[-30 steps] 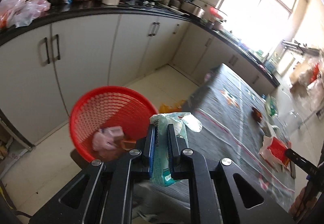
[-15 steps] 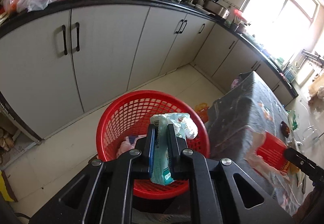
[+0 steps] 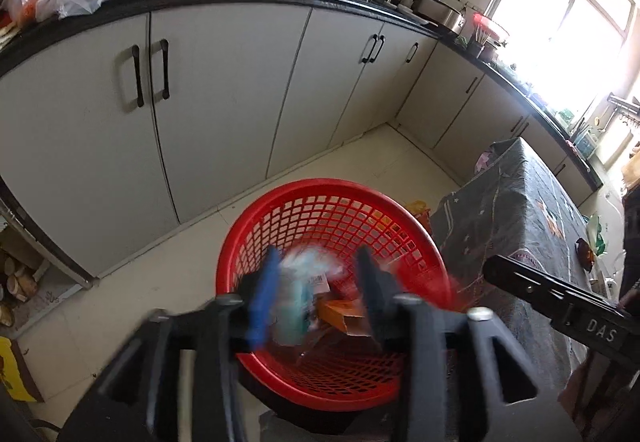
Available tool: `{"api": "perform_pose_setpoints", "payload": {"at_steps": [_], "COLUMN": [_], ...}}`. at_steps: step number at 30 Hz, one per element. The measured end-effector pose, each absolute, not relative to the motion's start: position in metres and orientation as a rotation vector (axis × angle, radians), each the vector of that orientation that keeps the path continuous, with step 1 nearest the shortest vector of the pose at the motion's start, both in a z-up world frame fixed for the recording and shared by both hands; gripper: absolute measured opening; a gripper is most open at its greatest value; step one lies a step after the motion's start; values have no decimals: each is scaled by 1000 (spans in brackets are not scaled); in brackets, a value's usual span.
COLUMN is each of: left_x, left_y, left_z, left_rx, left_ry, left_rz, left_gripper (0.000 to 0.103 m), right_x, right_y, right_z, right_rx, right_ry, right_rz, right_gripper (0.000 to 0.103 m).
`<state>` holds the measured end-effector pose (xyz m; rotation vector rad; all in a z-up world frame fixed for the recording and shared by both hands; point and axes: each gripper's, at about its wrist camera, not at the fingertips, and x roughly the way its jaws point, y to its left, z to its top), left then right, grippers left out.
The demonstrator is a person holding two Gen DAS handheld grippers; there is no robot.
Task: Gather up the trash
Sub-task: 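Open the left tool over the red basket while the right tool releases the red wrapper, then move both open tools back over the table items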
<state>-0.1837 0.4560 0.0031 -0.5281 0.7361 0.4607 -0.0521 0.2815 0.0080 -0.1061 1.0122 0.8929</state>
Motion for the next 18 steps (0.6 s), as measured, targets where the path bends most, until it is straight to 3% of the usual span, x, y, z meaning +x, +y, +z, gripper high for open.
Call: {"api": "perform_pose_setpoints", "payload": {"at_steps": [2,3,8,11,18], "left_x": [-188,-189,-200,-206,-224], "left_y": [454,452,437,424,392], "left_z": [6,8,19,25,44], "left_rx": [-513,-506,-447,-390,-270], "left_ry": [726,725,728,737,710], "left_rz": [469,471,525,573,661], "left_gripper": [49,52,58,62,68], "right_x": [-51,-51,-54,-62,-87], "right_y": [282,281,261,241,194], "right_z": [4,4,9,17,33], "right_rx": [-93,-89,-60,-60,-52], "right_ry": [1019,1019,1016,984,903], "right_rz": [886,883,874,843,792], "right_gripper": [52,53,55,62,63]}}
